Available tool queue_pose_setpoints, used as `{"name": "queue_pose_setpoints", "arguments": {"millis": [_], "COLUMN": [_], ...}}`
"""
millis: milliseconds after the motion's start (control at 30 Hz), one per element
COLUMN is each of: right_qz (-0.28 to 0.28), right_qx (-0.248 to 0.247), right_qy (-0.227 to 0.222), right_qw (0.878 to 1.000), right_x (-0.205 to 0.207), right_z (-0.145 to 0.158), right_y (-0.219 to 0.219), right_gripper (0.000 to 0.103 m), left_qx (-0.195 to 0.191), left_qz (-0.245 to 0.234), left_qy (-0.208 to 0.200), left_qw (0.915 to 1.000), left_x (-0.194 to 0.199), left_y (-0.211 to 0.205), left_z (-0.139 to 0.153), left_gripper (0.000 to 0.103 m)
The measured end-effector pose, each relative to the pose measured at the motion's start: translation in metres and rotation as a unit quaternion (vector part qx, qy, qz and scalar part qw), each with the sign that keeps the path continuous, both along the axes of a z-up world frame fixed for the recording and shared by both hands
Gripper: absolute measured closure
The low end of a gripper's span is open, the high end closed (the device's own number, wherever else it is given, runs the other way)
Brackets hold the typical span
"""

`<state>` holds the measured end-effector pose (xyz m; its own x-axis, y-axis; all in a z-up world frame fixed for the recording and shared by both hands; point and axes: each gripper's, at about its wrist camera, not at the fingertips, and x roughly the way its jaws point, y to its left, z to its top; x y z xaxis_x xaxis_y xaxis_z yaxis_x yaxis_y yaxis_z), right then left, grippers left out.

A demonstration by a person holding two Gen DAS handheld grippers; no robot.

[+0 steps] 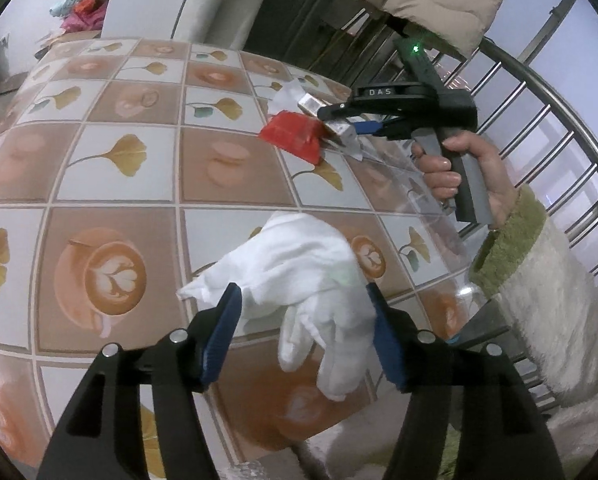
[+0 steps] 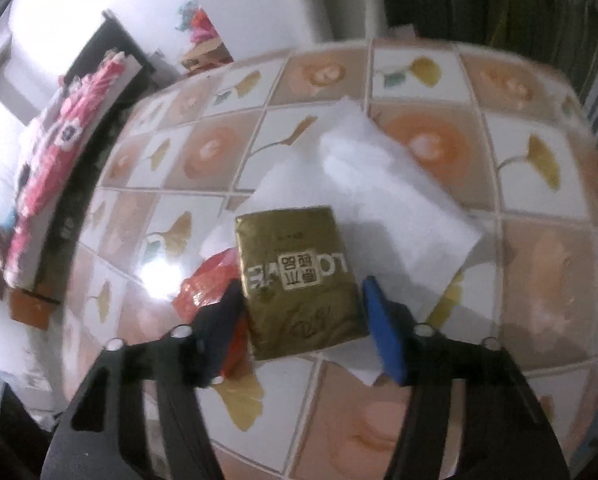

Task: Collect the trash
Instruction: 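Grasp the gold box with the right tool while the left tool grasps the white tissue, then lift the gold box with the right tool while the left tool lifts the white glove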

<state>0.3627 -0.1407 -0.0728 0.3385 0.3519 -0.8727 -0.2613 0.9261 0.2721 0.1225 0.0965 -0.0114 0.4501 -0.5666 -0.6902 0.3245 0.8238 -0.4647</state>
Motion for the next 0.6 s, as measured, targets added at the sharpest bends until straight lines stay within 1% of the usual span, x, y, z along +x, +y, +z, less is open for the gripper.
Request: {"name": "queue_pose_setpoints", "arguments": {"millis": [133, 233, 300, 400, 467, 533, 600], "right_qz": [-0.005, -0.014, -0.019, -0.019, -0.015, -0.004, 0.007], "right_qx": [0.005, 0.014, 0.02, 0.025, 0.024, 0.024, 0.016], "right_qy": [-0.012, -0.025, -0.042, -0.071, -0.09, -0.098, -0.096], "right_qw": [1.0, 0.999, 0.999, 0.997, 0.996, 0.995, 0.995], "right_x": [-0.008, -0.015, -0.024, -0.042, -0.062, -0.083, -0.105], "right_z": [0.005, 0.015, 0.027, 0.047, 0.06, 0.067, 0.066], "right_y": [-0.005, -0.011, -0.016, -0.023, -0.028, -0.031, -0.031], "right_gripper": [0.049, 0.05, 0.05, 0.05, 0.05, 0.05, 0.049], "left_qx": [0.001, 0.001, 0.001, 0.001, 0.001, 0.002, 0.004], "left_qz": [-0.002, -0.002, -0.001, 0.001, 0.003, 0.005, 0.006], "left_qy": [-0.005, -0.007, -0.01, -0.016, -0.021, -0.025, -0.028], "left_qw": [1.0, 1.0, 1.0, 0.9999, 0.9998, 0.9997, 0.9996], "left_x": [-0.001, -0.001, -0.002, -0.004, -0.005, -0.006, -0.006], "left_y": [-0.001, -0.001, -0.001, 0.0, 0.001, 0.003, 0.004], "left_z": [0.001, 0.001, 0.002, 0.004, 0.005, 0.007, 0.007], "left_gripper": [0.042, 0.041, 0.041, 0.041, 0.041, 0.041, 0.041]}}
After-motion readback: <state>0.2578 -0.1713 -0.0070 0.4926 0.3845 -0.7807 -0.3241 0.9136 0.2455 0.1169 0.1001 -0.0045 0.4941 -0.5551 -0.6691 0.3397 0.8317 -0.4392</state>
